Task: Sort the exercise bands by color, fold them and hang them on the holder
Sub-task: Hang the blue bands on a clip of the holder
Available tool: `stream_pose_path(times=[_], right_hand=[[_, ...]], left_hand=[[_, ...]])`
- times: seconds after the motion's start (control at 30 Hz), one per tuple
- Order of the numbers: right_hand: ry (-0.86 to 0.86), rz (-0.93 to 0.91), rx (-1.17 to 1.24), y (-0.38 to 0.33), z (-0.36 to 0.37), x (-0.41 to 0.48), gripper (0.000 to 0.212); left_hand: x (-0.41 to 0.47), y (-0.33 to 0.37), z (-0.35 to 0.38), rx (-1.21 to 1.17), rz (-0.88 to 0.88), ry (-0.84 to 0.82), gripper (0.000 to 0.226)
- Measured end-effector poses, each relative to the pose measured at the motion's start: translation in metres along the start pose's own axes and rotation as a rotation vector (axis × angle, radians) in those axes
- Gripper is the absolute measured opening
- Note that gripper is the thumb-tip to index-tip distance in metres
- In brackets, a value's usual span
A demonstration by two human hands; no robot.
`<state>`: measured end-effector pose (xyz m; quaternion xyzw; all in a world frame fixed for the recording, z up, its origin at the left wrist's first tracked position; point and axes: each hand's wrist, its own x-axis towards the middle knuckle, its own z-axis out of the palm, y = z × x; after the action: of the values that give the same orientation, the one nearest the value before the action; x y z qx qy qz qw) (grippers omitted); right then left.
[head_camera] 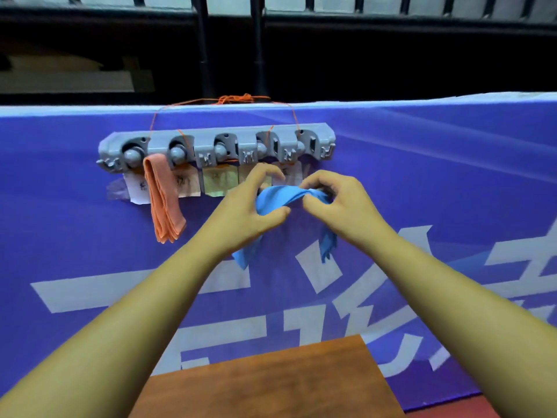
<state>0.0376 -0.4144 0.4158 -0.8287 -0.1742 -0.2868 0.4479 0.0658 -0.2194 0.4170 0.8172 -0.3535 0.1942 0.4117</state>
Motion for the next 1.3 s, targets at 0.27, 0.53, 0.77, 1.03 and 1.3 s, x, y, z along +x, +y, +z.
stream_pose_path(times=[0.27, 0.53, 0.77, 1.03, 1.3], right_hand=[[0.161, -0.018, 0.034, 0.004, -0.017, 0.054, 0.016], [0.227, -0.011, -0.107, 0.012, -0.002, 0.075, 0.019], [0.184, -0.003, -0.211, 0.029, 0.006, 0.082, 0.025], [0.183, -0.022, -0.328, 0.034, 0.013, 0.086, 0.029], [0.161, 0.011, -0.1, 0.046, 0.014, 0.063, 0.02]], left_hand=[[0.05, 0.017, 0.013, -0.059, -0.033, 0.262, 0.022], [0.071, 0.0, 0.032, 0.101, -0.066, 0.386, 0.016], [0.077, -0.022, 0.041, 0.123, -0.093, 0.364, 0.02], [0.077, -0.022, 0.044, 0.046, -0.116, 0.401, 0.019], [0.067, -0.03, 0.043, -0.044, -0.093, 0.283, 0.029]])
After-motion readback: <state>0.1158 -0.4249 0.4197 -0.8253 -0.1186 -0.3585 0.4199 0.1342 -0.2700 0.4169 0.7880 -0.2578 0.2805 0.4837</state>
